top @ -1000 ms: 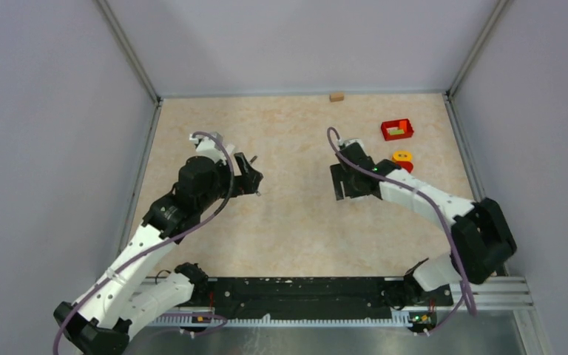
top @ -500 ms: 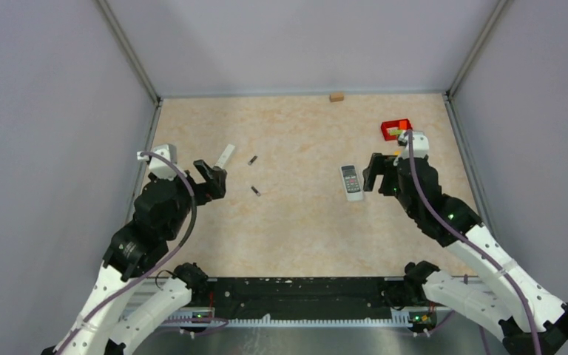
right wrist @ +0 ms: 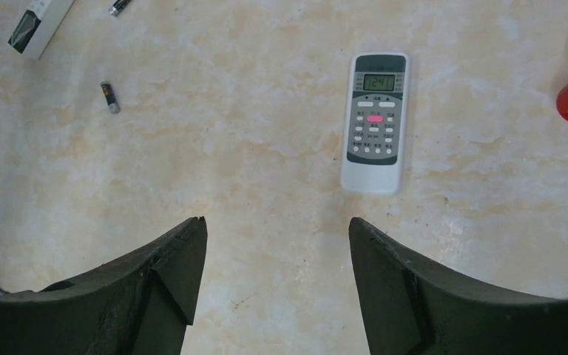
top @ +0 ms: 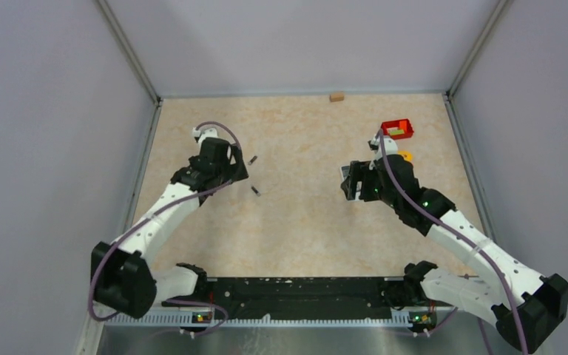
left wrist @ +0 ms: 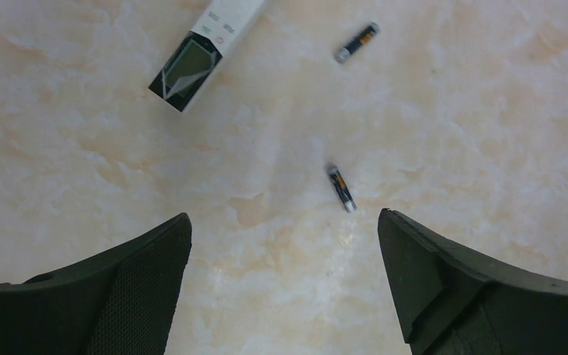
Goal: Load the batteries into the remote control
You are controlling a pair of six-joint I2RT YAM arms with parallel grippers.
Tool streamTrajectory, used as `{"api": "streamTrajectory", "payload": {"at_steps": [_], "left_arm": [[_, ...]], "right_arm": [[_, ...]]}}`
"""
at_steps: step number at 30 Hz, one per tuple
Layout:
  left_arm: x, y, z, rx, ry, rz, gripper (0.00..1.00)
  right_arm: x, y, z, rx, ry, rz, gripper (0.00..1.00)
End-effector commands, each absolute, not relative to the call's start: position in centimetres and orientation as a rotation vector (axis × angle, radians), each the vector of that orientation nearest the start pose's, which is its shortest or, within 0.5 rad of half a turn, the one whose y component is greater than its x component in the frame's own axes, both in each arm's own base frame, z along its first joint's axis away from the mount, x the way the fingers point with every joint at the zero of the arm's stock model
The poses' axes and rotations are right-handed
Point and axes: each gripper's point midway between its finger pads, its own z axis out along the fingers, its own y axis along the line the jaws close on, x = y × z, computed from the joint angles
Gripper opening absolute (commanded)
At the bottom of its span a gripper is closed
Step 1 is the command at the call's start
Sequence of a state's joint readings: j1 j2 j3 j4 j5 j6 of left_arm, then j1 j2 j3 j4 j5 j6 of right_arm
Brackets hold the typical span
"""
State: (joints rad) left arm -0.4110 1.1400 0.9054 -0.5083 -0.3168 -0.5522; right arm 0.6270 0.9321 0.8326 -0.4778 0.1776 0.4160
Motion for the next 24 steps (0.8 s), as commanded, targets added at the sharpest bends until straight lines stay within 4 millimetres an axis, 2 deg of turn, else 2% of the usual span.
{"api": "streamTrajectory", "payload": {"at_steps": [1,6,9,11,12,13,16,20,24], "left_arm": [[36.8,-8.2,16.4,-0.472,2.204,-0.244,0.99],[41.2,-5.1,12.9,-0.533,2.272,-0.137,0.99],[42.9,-3.2,10.8,-0.545,2.348,-0.041,0.97],[43.8,-2.9,9.6,-0.495,2.427,-0.027,0.96],[43.9,-3.0,8.0,-0.475,2.493,-0.024,0.95],[44.2,-3.0,7.4,-0.462,2.531,-0.010,0.95],[44.4,-2.7,6.0,-0.413,2.598,0.034,0.94],[44.2,-3.3,4.7,-0.360,2.640,-0.005,0.92],[43.2,-4.0,3.3,-0.312,2.723,-0.039,0.76]], "right_arm": [[25.4,18.0,20.4,-0.114,2.111,0.533,0.71],[25.1,18.5,19.7,-0.115,2.129,0.568,0.70],[25.0,18.5,19.3,-0.112,2.137,0.569,0.70],[25.0,18.5,19.1,-0.113,2.142,0.570,0.70],[25.0,18.5,18.9,-0.112,2.143,0.566,0.70],[25.0,18.5,18.8,-0.114,2.147,0.562,0.70],[25.2,18.4,18.7,-0.114,2.152,0.550,0.70],[25.4,18.5,18.6,-0.114,2.149,0.548,0.70],[25.5,18.7,18.5,-0.115,2.156,0.548,0.70]]}}
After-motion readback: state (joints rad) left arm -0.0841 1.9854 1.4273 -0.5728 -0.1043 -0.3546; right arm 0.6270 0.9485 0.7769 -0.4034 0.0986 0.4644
